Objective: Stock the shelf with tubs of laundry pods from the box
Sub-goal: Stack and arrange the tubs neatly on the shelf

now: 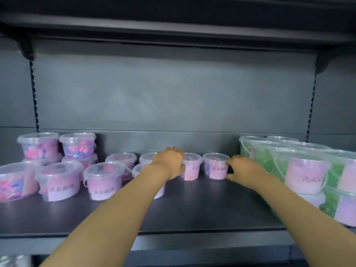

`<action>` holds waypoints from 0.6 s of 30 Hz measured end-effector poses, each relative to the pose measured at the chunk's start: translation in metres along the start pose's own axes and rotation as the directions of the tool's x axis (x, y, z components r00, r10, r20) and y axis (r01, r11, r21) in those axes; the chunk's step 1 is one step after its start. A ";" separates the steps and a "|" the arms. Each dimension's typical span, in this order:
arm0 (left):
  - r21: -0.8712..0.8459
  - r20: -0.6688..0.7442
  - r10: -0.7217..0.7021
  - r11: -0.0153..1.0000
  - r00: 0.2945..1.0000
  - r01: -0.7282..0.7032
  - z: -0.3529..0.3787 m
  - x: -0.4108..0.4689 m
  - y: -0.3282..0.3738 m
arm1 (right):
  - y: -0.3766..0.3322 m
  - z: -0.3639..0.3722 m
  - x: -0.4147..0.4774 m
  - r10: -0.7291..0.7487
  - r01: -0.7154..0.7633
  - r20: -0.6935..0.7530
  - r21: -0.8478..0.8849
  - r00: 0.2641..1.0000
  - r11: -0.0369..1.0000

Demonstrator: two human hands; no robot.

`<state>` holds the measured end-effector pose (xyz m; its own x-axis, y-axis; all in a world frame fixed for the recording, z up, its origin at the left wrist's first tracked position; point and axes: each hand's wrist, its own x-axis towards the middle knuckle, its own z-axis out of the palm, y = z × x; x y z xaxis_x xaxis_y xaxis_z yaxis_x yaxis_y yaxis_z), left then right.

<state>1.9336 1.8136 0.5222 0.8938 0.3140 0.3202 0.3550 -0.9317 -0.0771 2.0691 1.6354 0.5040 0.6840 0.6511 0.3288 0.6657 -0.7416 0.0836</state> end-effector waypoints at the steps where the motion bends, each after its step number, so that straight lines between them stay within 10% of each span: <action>1: -0.012 0.010 -0.008 1.000 1.000 0.008 0.006 0.010 -0.001 | -0.002 0.006 0.009 0.005 -0.005 -0.009 -0.011 1.000 1.000; 18: -0.030 0.084 0.032 0.999 0.996 -0.029 0.087 0.122 0.017 | 0.030 0.089 0.103 0.019 0.011 -0.101 0.282 0.995 0.959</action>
<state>2.0722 1.8517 0.4779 0.9246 0.2984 0.2369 0.3201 -0.9456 -0.0581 2.1864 1.6947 0.4564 0.6625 0.6175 0.4240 0.7303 -0.6585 -0.1819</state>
